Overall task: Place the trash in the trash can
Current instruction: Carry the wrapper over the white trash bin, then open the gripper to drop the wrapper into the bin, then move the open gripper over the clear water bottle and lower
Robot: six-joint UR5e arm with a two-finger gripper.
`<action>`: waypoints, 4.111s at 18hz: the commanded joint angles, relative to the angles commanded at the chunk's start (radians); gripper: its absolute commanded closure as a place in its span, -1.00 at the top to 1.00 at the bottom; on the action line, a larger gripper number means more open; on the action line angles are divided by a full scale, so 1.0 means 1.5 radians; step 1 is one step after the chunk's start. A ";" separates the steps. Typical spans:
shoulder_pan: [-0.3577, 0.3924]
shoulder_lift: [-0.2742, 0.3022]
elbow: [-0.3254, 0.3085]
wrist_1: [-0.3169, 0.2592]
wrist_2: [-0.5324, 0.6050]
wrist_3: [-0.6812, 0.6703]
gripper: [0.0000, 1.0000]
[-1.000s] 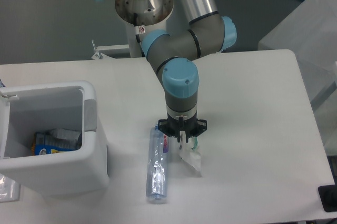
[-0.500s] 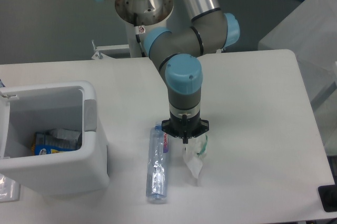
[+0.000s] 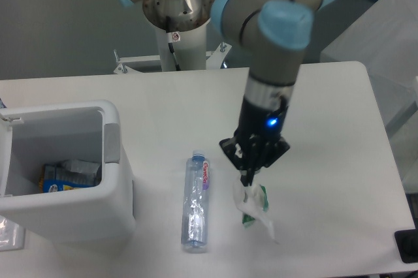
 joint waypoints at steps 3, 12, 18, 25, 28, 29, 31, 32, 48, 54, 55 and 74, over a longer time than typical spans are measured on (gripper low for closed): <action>-0.008 0.002 0.003 0.000 -0.044 -0.033 -1.00; -0.096 0.091 -0.028 0.000 -0.050 -0.059 -1.00; -0.165 0.161 -0.100 -0.001 -0.049 -0.057 -1.00; -0.241 0.183 -0.147 0.000 -0.048 -0.057 -1.00; -0.244 0.177 -0.163 0.000 -0.048 -0.053 -1.00; -0.247 0.175 -0.166 0.000 -0.048 -0.052 -1.00; -0.249 0.171 -0.174 0.002 -0.048 -0.052 -0.92; -0.249 0.170 -0.178 0.001 -0.048 -0.052 -0.90; -0.219 0.134 -0.143 0.035 0.035 -0.051 1.00; -0.156 0.056 -0.120 0.037 0.053 -0.049 1.00; -0.149 0.045 -0.115 0.037 0.068 -0.049 1.00; -0.109 -0.183 -0.082 0.040 0.177 -0.023 1.00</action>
